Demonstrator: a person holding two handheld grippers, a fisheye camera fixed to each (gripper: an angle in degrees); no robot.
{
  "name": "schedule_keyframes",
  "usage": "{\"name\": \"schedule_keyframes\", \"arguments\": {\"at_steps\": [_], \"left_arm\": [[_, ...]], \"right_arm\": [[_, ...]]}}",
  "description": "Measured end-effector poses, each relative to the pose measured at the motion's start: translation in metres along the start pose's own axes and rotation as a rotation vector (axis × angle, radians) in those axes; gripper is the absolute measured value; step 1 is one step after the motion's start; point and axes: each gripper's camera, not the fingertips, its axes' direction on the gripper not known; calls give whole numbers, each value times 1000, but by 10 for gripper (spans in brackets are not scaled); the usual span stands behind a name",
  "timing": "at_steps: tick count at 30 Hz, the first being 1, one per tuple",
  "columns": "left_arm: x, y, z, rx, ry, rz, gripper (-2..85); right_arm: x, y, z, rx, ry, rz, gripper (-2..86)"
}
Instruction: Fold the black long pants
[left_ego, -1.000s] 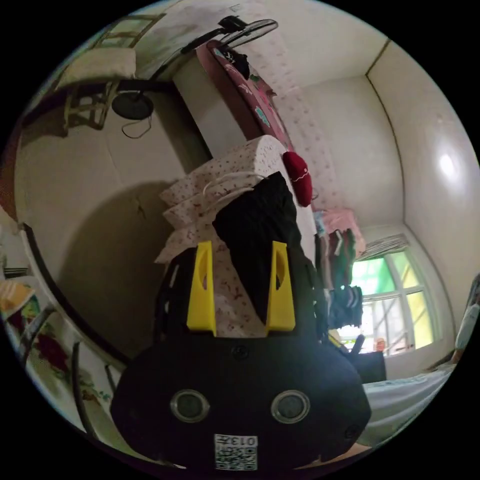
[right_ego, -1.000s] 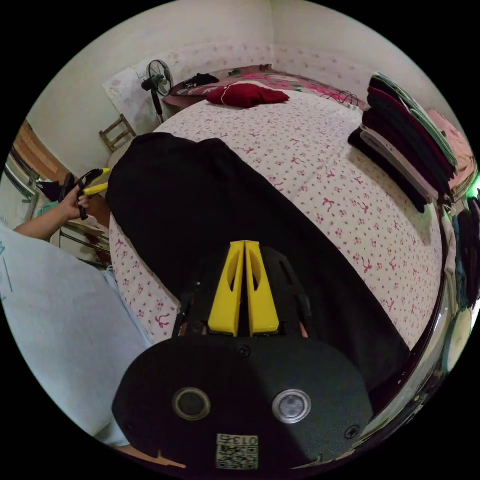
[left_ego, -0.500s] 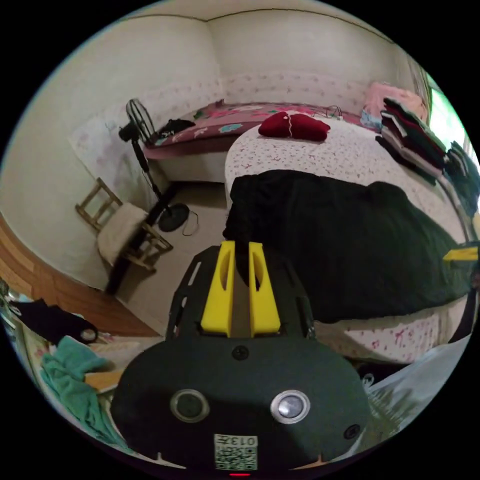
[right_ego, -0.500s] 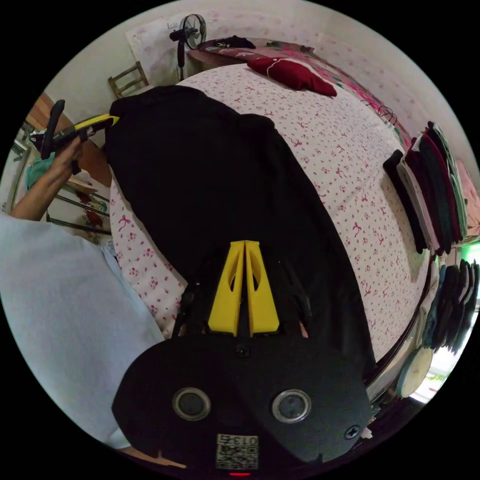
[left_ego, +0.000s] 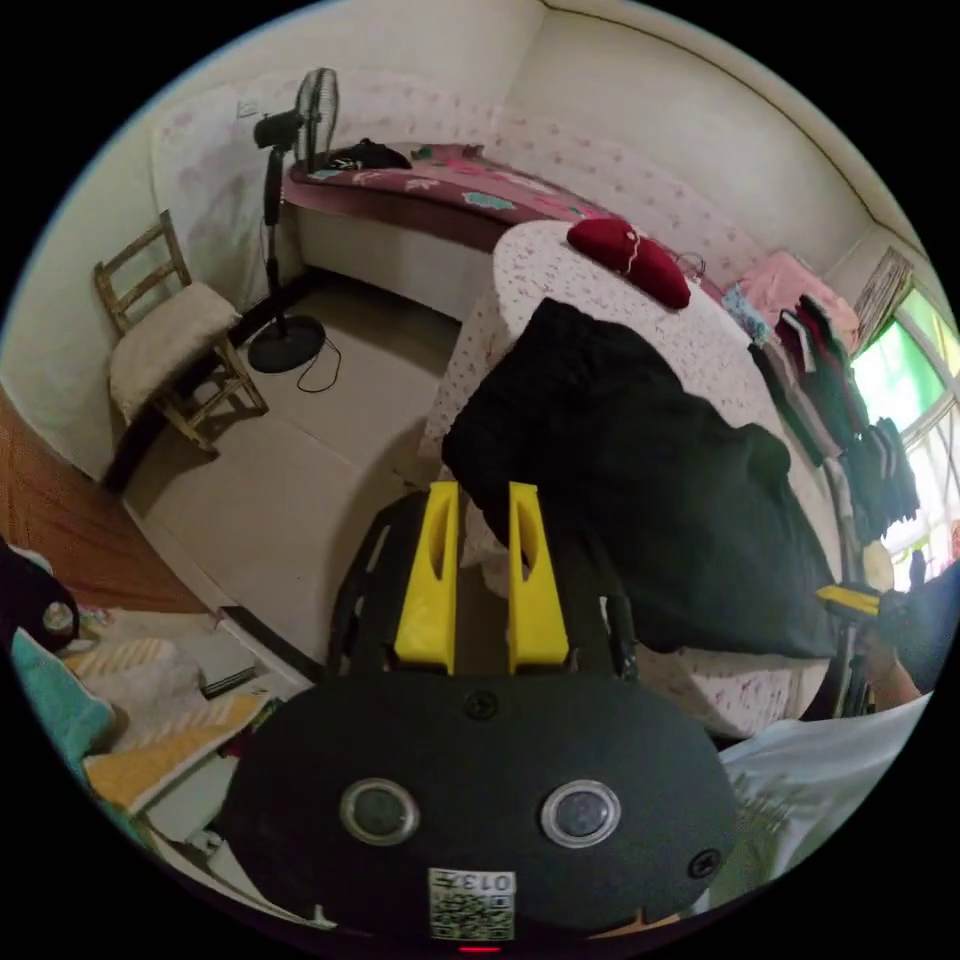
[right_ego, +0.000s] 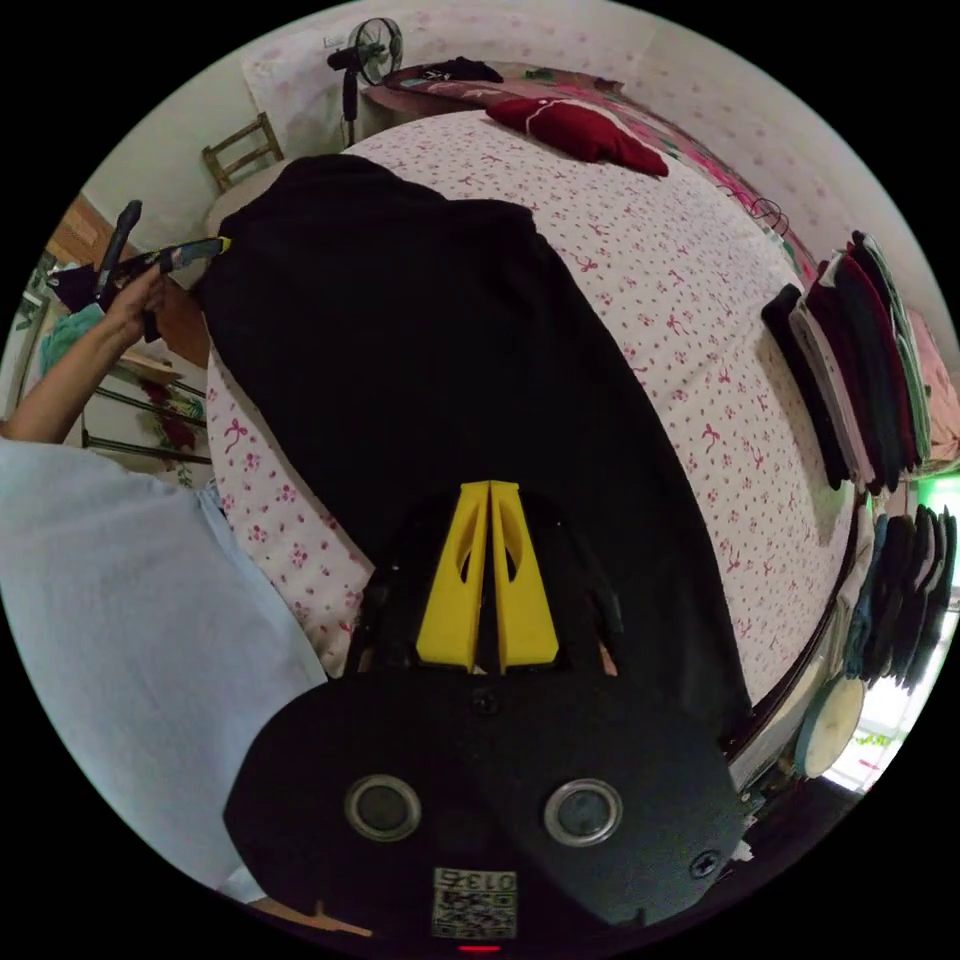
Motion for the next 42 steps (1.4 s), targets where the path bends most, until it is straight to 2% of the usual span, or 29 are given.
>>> {"name": "schedule_keyframes", "arguments": {"at_steps": [4, 6, 10, 15, 21, 23, 26, 29, 31, 33, 37, 42], "left_arm": [[50, 1, -26, 105, -96, 157, 66], [102, -5, -19, 70, -34, 344, 49], [187, -13, 18, -47, 108, 557, 35], [306, -26, 74, -127, 122, 754, 25], [427, -20, 109, -120, 147, 1036, 13], [454, -17, 127, -151, 106, 1063, 7], [476, -25, 160, -230, 39, 993, 0], [493, -29, 174, -241, 58, 1002, -2], [507, -29, 178, -255, 26, 1022, -3], [525, -27, 170, -194, 3, 1011, -3], [565, -12, 152, -124, 139, 995, -3], [660, 59, 163, -181, 215, 1223, -3]], "right_arm": [[18, 32, 2, 35, 50, 130, 3], [29, 46, 7, 37, 34, 202, 3], [52, 75, 19, 55, -17, 332, 3], [72, 90, 30, 77, 0, 358, 3], [98, 83, 45, 147, 10, 353, 3], [103, 80, 52, 170, 18, 332, 3], [113, 79, 74, 106, 48, 301, 2], [127, 94, 84, 119, 1, 274, 2], [138, 109, 87, 51, 32, 307, 2], [142, 129, 79, 112, 65, 320, 2], [139, 180, 79, 140, 133, 340, 2], [123, 228, 119, 53, 235, 323, 1]]}}
